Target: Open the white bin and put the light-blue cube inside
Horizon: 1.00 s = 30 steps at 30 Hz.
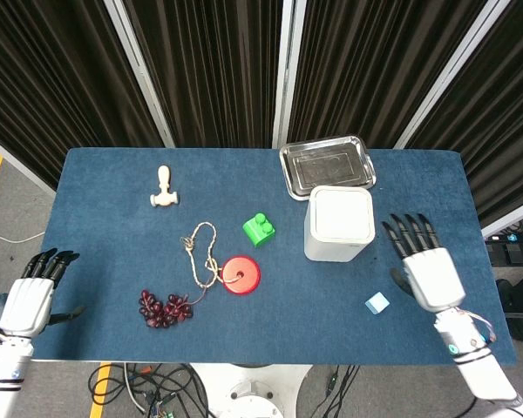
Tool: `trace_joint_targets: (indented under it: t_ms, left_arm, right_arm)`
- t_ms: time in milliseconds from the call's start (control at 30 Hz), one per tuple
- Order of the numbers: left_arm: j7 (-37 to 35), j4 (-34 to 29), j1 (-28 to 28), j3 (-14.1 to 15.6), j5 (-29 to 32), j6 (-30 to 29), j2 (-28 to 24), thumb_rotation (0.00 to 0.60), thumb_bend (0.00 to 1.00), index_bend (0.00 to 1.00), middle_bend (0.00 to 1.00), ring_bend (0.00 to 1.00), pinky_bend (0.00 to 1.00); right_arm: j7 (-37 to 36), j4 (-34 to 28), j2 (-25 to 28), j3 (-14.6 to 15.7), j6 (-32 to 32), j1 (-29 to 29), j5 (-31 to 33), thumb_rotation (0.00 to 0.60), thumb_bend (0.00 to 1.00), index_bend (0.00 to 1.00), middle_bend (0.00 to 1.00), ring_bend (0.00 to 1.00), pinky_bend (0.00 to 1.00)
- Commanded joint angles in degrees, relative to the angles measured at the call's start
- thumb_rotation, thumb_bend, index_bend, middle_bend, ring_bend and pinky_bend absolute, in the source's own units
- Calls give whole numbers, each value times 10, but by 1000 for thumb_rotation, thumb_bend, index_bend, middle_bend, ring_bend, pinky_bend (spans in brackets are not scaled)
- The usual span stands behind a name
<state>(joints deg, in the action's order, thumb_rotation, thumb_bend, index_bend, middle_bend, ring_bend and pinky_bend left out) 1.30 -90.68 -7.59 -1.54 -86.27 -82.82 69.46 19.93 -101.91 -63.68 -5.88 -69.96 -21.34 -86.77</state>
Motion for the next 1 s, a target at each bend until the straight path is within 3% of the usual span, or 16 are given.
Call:
trace_joint_targets:
  t_ms: [33, 267, 533, 733, 1000]
  left_arm:
    - [-2, 2, 1, 0, 2, 0, 0, 600, 48, 171, 138, 72, 115]
    - [-13, 11, 4, 0, 8, 2, 3, 600, 48, 171, 138, 72, 115]
    - [-22, 18, 5, 0, 5, 0, 3, 600, 49, 171, 138, 72, 115]
    - [-25, 20, 5, 2, 5, 2, 4, 600, 48, 171, 138, 72, 115]
    - [-30, 23, 6, 2, 4, 2, 4, 600, 49, 171, 138, 72, 115]
  right_arm:
    - [22, -12, -24, -20, 58, -45, 32, 600, 204, 0, 136, 0, 0]
    - [21, 3, -61, -18, 80, -69, 38, 600, 205, 0, 189, 0, 0]
    - [31, 8, -74, -12, 70, -69, 46, 600, 204, 0, 226, 0, 0]
    - [27, 16, -79, -6, 85, -73, 68, 600, 205, 0, 307, 0, 0]
    - [5, 15, -81, -6, 68, -73, 53, 600, 207, 0, 300, 0, 0]
